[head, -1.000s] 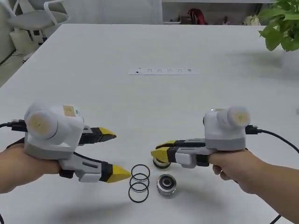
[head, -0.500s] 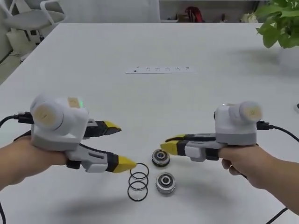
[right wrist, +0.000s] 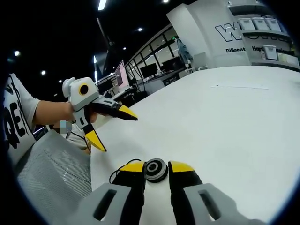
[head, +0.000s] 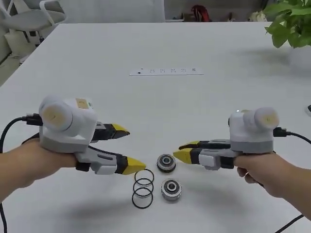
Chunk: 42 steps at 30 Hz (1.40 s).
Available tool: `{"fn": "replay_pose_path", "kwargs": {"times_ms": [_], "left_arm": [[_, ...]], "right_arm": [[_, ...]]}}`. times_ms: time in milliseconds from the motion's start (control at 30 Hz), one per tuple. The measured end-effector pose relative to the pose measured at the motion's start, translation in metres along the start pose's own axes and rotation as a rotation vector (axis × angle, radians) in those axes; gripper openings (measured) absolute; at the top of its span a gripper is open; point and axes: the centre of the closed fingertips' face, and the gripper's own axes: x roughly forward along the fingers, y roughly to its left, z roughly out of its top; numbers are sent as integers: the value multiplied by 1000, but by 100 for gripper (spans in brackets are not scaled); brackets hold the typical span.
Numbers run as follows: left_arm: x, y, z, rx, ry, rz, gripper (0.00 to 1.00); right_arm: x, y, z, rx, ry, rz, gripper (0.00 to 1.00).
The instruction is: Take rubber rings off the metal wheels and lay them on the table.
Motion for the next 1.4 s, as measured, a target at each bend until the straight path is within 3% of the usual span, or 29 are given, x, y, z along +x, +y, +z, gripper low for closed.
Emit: {"fn": "replay_pose_path", "kwargs": {"times_ms": [700, 1400], "left_arm": [[17, -2, -1, -15, 6, -17, 56], [35, -8, -6, -21, 19, -46, 50]], "right_arm": [[-1, -2, -20, -96, 61, 4, 19], [12, 3, -37, -178, 125, 36, 18]]}}
